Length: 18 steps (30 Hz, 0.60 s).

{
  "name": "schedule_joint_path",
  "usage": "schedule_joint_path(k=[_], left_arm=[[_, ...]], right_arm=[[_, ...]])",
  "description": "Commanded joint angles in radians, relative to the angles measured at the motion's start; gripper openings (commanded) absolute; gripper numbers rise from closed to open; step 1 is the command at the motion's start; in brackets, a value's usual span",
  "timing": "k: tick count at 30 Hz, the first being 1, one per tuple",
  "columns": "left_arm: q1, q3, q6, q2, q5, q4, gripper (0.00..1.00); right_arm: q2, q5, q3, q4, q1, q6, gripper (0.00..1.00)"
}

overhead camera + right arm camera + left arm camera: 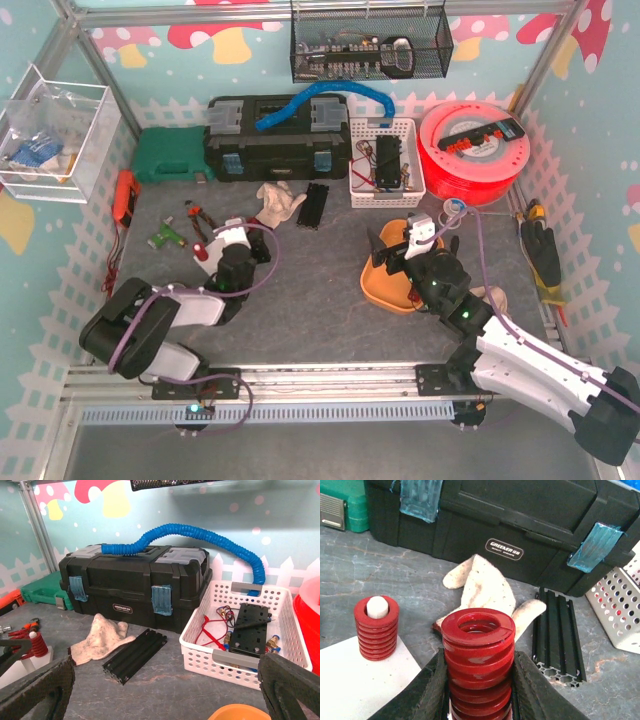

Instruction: Install the large spring

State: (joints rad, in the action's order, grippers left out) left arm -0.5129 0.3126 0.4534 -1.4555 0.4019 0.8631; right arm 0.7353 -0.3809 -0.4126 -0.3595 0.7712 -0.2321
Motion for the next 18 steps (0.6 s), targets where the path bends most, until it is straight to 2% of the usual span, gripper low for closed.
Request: schedule_joint_path(k=[1, 5, 18], left_arm=[[0.003, 0.02, 0.012, 0.045, 0.026, -0.004, 0.0], [0.018, 0.032, 0.042, 0.048, 0.042, -0.076, 0.0], [0.037, 0.01, 0.079, 0.029, 0.04, -0.067, 0.0]], right_arm=[[-0.012, 0.006, 0.013, -0.023, -0.009, 0.011, 0.99], [-0.019, 0.006, 0.014, -0.024, -0.009, 0.011, 0.99], [-0.028, 0.01, 0.017, -0.023, -0.011, 0.01, 0.99]])
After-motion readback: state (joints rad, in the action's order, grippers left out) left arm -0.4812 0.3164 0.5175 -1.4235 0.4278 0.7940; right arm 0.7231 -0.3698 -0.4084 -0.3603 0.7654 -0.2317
